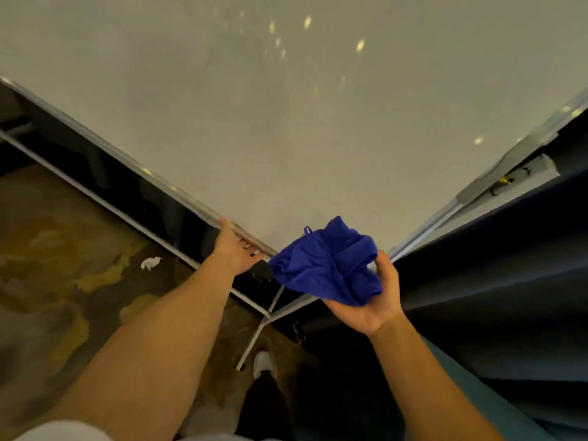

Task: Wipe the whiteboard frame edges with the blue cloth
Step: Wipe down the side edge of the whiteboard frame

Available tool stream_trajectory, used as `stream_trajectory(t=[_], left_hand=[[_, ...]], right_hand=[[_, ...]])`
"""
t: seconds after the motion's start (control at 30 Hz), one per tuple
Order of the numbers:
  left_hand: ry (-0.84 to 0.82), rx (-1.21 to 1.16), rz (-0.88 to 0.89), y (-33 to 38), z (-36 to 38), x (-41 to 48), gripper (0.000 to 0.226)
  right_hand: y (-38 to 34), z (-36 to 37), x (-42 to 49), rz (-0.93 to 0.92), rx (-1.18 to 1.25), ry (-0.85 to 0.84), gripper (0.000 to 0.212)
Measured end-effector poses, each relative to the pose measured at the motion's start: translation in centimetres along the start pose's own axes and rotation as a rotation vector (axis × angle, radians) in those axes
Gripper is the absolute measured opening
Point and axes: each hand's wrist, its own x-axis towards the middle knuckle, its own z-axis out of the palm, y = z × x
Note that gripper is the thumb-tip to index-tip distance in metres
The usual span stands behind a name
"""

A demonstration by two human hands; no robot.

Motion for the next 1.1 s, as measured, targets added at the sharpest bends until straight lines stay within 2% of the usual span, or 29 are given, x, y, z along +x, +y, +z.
stream_trajectory(t=[0.1,0.17,0.23,0.3,0.43,0.57,0.63,0.73,0.8,0.9,0.93,0.97,1.03,1.1], left_hand=[[-0.047,-0.09,0.089,-2.1,0.0,0.7,0.095],[-0.037,-0.167,0.236,-3.6,0.4,0.6,0.09],[0.096,-0.169,0.357,-4.7,1.2,0.3,0.073],[0.244,-0.124,0.402,-5.4,1.7,0.0,0.065],[0.508,-0.135,0.454,-6.3,2.2,-1.8,0.087],[0.572,-0.105,0.458,-8.3,2.5,-3.1,0.086],[0.595,-0.086,0.5,-8.4,2.5,-3.1,0.081],[0.681,-0.044,0.543,-8.0,1.7,-2.4,0.076],[0.742,-0.007,0.554,-8.1,1.3,-1.7,0.068],[0.773,0.059,0.538,-7.9,1.2,-0.5,0.07],[0.786,0.062,0.543,-7.7,1.0,-0.1,0.07],[0.8,0.065,0.559,-7.6,1.0,-0.1,0.067],[0.821,0.064,0.577,-7.7,0.6,-0.2,0.063],[0.844,0.071,0.604,-7.9,0.3,-0.3,0.068]], right_hand=[[-3.2,2.2,2.5,0.102,-0.165,-0.133,0.052],[-4.8,3.7,4.5,0.176,-0.276,-0.214,0.049],[-5.7,5.2,6.5,0.247,-0.386,-0.342,0.042],[-6.1,7.0,8.2,0.288,-0.492,-0.438,0.027],[-5.6,10.9,11.1,0.355,-0.655,-0.6,0.029],[-3.8,14.2,13.3,0.304,-0.825,-0.683,0.025],[-2.8,15.7,14.6,0.212,-1.013,-0.694,0.027],[-0.5,16.8,16.1,-0.147,-1.46,-0.818,0.03],[1.5,16.2,17.2,-0.403,-1.822,-1.071,0.038],[4.7,13.5,19.7,-0.662,-2.548,-1.61,0.05],[5.7,12.8,20.5,-0.739,-2.762,-1.724,0.054],[6.7,12.3,21.1,-0.795,-2.936,-1.763,0.06],[8.6,11.7,21.7,-0.813,-3.12,-1.806,0.074],[9.7,11.7,22.5,-0.809,-3.146,-2.019,0.074]])
